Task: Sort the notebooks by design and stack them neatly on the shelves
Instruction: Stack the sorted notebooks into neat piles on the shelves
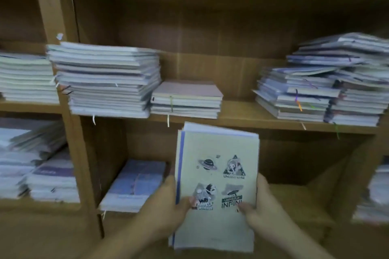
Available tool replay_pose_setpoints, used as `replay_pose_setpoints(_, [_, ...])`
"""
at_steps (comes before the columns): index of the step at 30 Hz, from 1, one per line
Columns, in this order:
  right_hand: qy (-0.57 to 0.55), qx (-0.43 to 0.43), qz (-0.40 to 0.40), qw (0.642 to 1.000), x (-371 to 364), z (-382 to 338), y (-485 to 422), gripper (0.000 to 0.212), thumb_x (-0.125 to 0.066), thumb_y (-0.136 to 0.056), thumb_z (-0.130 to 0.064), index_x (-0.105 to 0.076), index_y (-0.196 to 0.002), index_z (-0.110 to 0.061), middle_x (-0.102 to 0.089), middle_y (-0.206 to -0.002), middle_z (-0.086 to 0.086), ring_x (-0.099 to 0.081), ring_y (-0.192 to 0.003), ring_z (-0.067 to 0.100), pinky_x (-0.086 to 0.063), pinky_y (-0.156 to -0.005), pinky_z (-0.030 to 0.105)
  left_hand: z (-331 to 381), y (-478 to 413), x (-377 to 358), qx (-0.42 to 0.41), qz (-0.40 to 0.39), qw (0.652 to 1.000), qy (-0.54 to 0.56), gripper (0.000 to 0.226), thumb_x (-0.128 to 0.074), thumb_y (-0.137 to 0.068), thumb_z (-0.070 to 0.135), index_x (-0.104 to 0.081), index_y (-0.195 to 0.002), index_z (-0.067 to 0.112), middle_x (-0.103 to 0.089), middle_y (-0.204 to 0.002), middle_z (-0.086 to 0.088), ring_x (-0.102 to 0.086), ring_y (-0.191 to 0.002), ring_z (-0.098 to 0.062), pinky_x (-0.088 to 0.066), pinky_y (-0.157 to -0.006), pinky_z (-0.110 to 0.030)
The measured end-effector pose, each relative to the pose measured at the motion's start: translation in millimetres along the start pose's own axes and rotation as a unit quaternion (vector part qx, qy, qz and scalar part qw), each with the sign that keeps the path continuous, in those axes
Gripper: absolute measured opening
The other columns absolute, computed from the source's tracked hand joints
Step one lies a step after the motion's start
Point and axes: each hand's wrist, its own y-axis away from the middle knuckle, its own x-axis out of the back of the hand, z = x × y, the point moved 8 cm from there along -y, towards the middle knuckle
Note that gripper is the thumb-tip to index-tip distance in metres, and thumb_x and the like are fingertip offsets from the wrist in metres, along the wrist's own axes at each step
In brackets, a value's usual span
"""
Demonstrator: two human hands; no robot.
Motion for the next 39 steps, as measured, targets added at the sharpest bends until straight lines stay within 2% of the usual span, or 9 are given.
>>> replay_pose_setpoints(3, [-0.027, -0.032, 0.02, 0.999, -7.4, 37.6, 1.2, 0.065, -0.057, -0.093, 0.006, -0.024, -0.129, -0.036, -0.049, -0.114, -0.025, -0.051, -0.106, -0.006, -0.037, -0.073, -0.004, -5.8, -4.8, -36.7, -0.011, -0.001, 1.0, -0.019, 0.037, -0.058, -0.098, 0.043, -0.043, -0.13, 0.034, -0.062, -0.124, 0.016, -0.061, -0.115, -0.01, -0.053, -0.094, -0.033])
replay_pose_setpoints(6, [0.0, -0.044, 0.056, 0.997, 4.8, 62.3, -18.9, 0.061, -0.054, -0.094, 0.005, -0.02, -0.128, -0.033, -0.047, -0.109, -0.024, -0.05, -0.093, -0.006, -0.039, -0.076, 0.005, -4.6, -25.3, -63.7, -0.022, 0.014, 0.999, -0.031, 0.031, -0.054, -0.1, 0.042, -0.042, -0.128, 0.033, -0.063, -0.121, 0.013, -0.063, -0.112, -0.013, -0.053, -0.088, -0.031])
replay_pose_setpoints(9, [0.036, -0.053, 0.086, 0.994, 22.6, 86.5, -47.3, 0.051, -0.053, -0.096, -0.001, -0.021, -0.123, -0.03, -0.051, -0.107, -0.016, -0.054, -0.095, 0.004, -0.049, -0.086, 0.028, 1.5, -56.1, -87.3, -0.01, 0.038, 0.999, -0.02, 0.024, -0.052, -0.101, 0.043, -0.044, -0.119, 0.029, -0.066, -0.114, 0.008, -0.065, -0.102, -0.015, -0.055, -0.081, -0.035])
replay_pose_setpoints(13, [0.029, -0.037, 0.116, 0.992, 42.9, 122.2, -77.6, 0.062, -0.055, -0.095, 0.0, -0.019, -0.133, -0.035, -0.052, -0.116, -0.019, -0.056, -0.108, 0.003, -0.049, -0.086, 0.023, 8.5, -95.1, -125.4, -0.021, 0.049, 0.999, 0.005, 0.018, -0.054, -0.102, 0.039, -0.042, -0.107, 0.026, -0.064, -0.101, 0.005, -0.064, -0.088, -0.017, -0.056, -0.073, -0.039])
replay_pose_setpoints(16, [-0.005, -0.04, 0.125, 0.991, 51.7, 150.1, -91.2, 0.072, -0.055, -0.095, 0.004, -0.018, -0.139, -0.039, -0.049, -0.124, -0.025, -0.05, -0.113, -0.01, -0.047, -0.088, 0.012, 9.4, -112.7, -150.1, -0.052, 0.065, 0.996, 0.017, 0.019, -0.054, -0.102, 0.037, -0.042, -0.114, 0.027, -0.061, -0.1, 0.01, -0.058, -0.081, -0.009, -0.05, -0.062, -0.023])
replay_pose_setpoints(18, [-0.011, -0.042, 0.138, 0.989, 54.5, 166.7, -97.5, 0.072, -0.056, -0.098, -0.002, -0.016, -0.143, -0.043, -0.047, -0.124, -0.028, -0.05, -0.114, -0.011, -0.048, -0.094, 0.022, 7.4, -122.1, -164.7, -0.061, 0.066, 0.996, 0.021, 0.025, -0.053, -0.103, 0.037, -0.043, -0.123, 0.027, -0.061, -0.102, 0.012, -0.055, -0.08, -0.004, -0.043, -0.057, -0.012])
replay_pose_setpoints(25, [0.008, -0.068, 0.14, 0.988, 51.6, 206.6, -108.8, 0.069, -0.056, -0.098, -0.009, -0.014, -0.142, -0.043, -0.046, -0.123, -0.026, -0.053, -0.124, 0.016, -0.051, -0.103, 0.047, -3.0, -138.0, -199.6, -0.047, 0.032, 0.998, 0.015, 0.035, -0.049, -0.104, 0.035, -0.039, -0.136, 0.025, -0.065, -0.117, 0.007, -0.065, -0.096, -0.012, -0.054, -0.073, -0.027])
replay_pose_setpoints(35, [-0.055, -0.069, 0.114, 0.99, 29.4, 226.6, -111.4, 0.065, -0.053, -0.099, -0.007, -0.019, -0.14, -0.045, -0.051, -0.131, -0.018, -0.051, -0.127, 0.008, -0.05, -0.103, 0.035, -17.1, -135.1, -208.2, -0.041, 0.011, 0.998, -0.055, 0.041, -0.039, -0.106, 0.042, -0.022, -0.143, 0.033, -0.063, -0.119, 0.01, -0.054, -0.084, -0.006, -0.04, -0.064, -0.023])
replay_pose_setpoints(39, [-0.059, -0.085, 0.126, 0.987, 21.6, 234.0, -103.9, 0.06, -0.052, -0.1, -0.008, -0.022, -0.139, -0.043, -0.054, -0.13, -0.015, -0.054, -0.124, 0.009, -0.051, -0.104, 0.038, -23.9, -133.4, -218.3, -0.025, 0.003, 0.997, -0.073, 0.042, -0.036, -0.106, 0.037, -0.023, -0.145, 0.027, -0.065, -0.12, 0.003, -0.061, -0.09, -0.013, -0.051, -0.072, -0.03])
